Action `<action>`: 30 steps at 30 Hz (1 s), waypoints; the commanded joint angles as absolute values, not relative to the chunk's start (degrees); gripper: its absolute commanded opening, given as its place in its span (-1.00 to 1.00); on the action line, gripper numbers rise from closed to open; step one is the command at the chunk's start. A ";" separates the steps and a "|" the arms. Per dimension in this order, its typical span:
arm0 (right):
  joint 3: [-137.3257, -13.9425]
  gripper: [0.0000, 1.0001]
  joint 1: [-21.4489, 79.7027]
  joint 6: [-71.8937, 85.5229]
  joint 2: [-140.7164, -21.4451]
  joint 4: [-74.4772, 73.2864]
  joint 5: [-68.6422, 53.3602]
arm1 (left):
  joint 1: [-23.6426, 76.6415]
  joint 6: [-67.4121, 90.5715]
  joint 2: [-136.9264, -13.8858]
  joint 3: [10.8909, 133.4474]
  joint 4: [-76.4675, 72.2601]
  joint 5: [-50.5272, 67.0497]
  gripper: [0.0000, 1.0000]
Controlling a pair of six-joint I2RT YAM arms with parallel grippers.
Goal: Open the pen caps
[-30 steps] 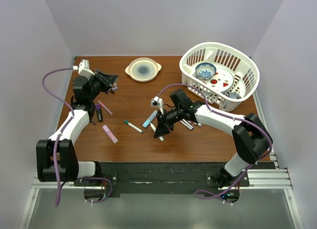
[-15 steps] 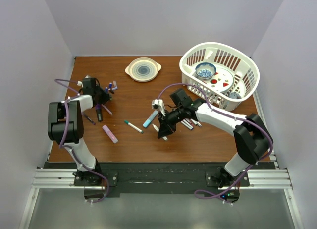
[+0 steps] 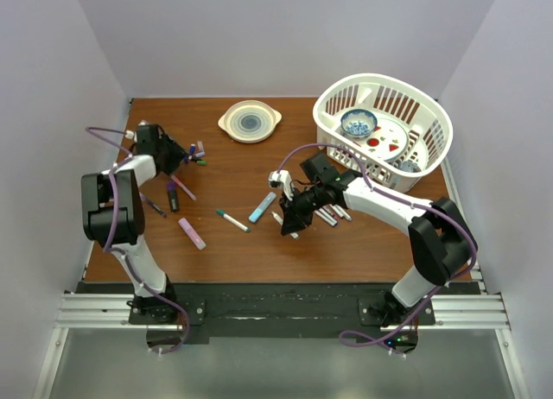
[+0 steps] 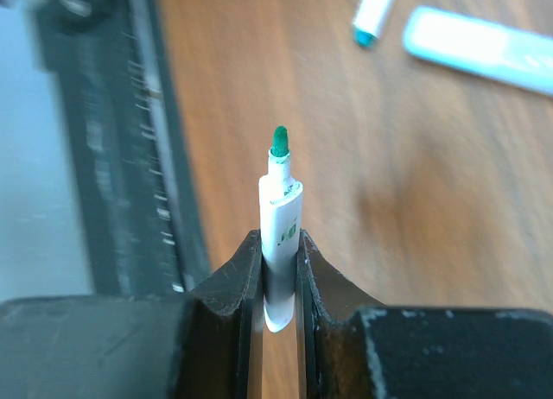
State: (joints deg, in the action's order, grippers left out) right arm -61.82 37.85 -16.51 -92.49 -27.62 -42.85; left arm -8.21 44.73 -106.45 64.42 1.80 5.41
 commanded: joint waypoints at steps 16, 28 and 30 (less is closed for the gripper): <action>-63.81 -0.89 35.68 -25.49 -97.73 -35.07 -7.04 | -11.25 27.78 -67.33 43.00 5.53 18.45 0.82; -63.72 -0.40 35.60 -25.93 -99.32 -34.63 -1.41 | -11.25 29.17 -64.95 39.64 3.43 22.85 0.82; -63.81 -0.35 35.51 -25.93 -99.14 -34.54 -1.32 | -11.16 29.53 -66.18 39.64 3.34 23.81 0.82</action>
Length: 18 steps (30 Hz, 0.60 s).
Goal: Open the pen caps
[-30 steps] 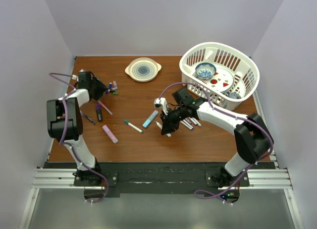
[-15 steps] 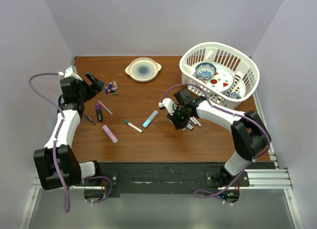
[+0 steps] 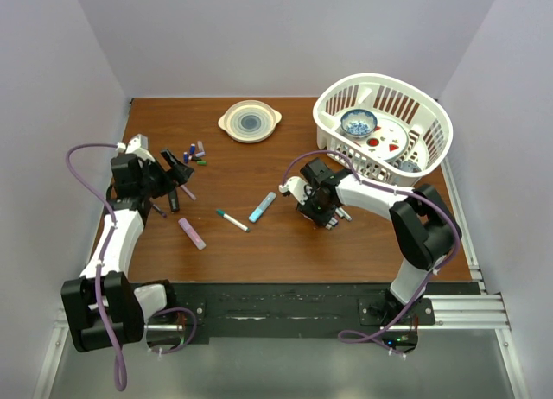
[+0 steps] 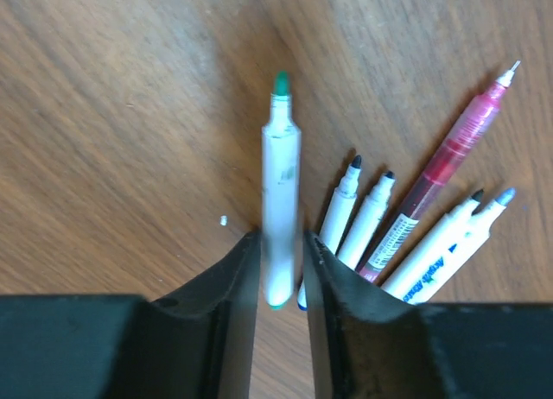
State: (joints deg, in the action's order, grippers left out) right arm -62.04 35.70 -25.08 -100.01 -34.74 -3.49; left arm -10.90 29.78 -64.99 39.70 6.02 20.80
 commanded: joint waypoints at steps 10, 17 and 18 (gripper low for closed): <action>-64.34 -0.33 32.97 -26.37 -94.49 -35.51 -6.05 | -7.49 32.16 -68.73 37.97 4.83 27.78 0.79; -64.25 -0.33 32.08 -27.86 -90.44 -36.12 -13.44 | 6.49 41.38 -66.62 37.97 13.87 10.66 0.70; -64.25 -0.32 31.99 -27.77 -90.27 -36.04 -13.71 | 7.63 43.14 -66.97 39.10 17.28 5.94 0.65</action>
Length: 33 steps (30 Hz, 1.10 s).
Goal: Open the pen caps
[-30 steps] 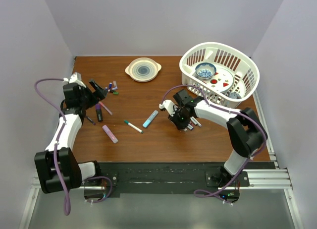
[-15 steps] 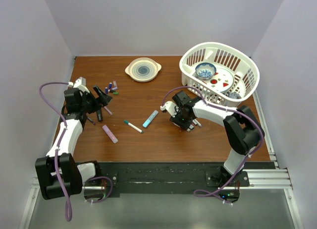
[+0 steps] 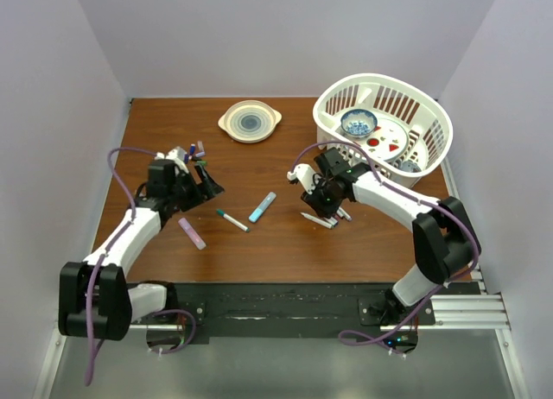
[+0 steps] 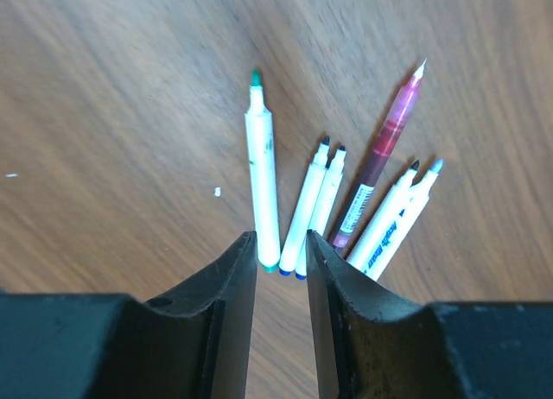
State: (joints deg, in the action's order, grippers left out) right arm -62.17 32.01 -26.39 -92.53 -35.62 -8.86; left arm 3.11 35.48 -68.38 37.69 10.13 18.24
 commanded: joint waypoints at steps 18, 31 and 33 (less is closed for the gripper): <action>-64.07 -0.30 32.08 -27.69 -86.93 -36.12 -17.84 | 21.80 61.43 -87.44 53.34 33.84 -10.99 0.15; -64.07 -0.30 31.99 -27.51 -85.26 -36.30 -20.48 | 22.15 60.12 -98.43 58.45 36.47 -15.03 -0.31; -64.07 -0.31 32.08 -27.51 -84.99 -36.30 -21.27 | 22.15 59.59 -99.14 58.36 36.65 -15.55 -0.42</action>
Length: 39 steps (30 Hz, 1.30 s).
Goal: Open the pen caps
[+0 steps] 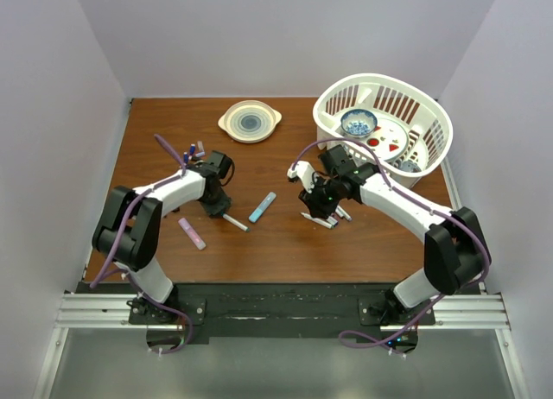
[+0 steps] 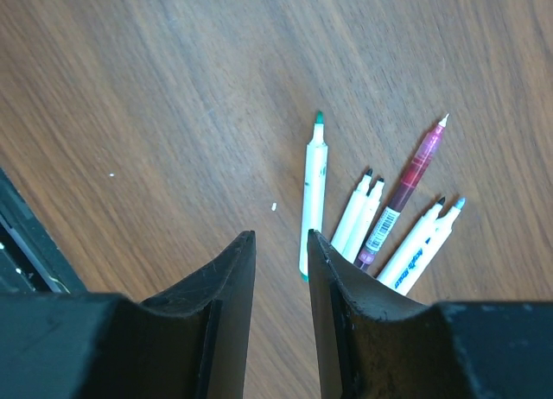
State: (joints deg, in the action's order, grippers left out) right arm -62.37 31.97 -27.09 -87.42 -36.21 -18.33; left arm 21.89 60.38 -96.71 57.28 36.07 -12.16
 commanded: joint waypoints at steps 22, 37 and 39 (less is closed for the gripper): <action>-53.63 0.41 34.89 -3.04 -78.47 -7.70 -49.38 | 22.94 52.64 -66.98 32.09 -16.67 18.80 -1.00; -49.13 0.38 35.07 22.94 -84.64 7.03 -44.13 | 31.46 60.99 -74.00 31.47 -38.84 18.72 -1.00; -49.31 0.25 35.07 22.68 -84.73 6.51 -43.51 | 32.08 61.26 -74.88 31.46 -39.81 19.07 -1.00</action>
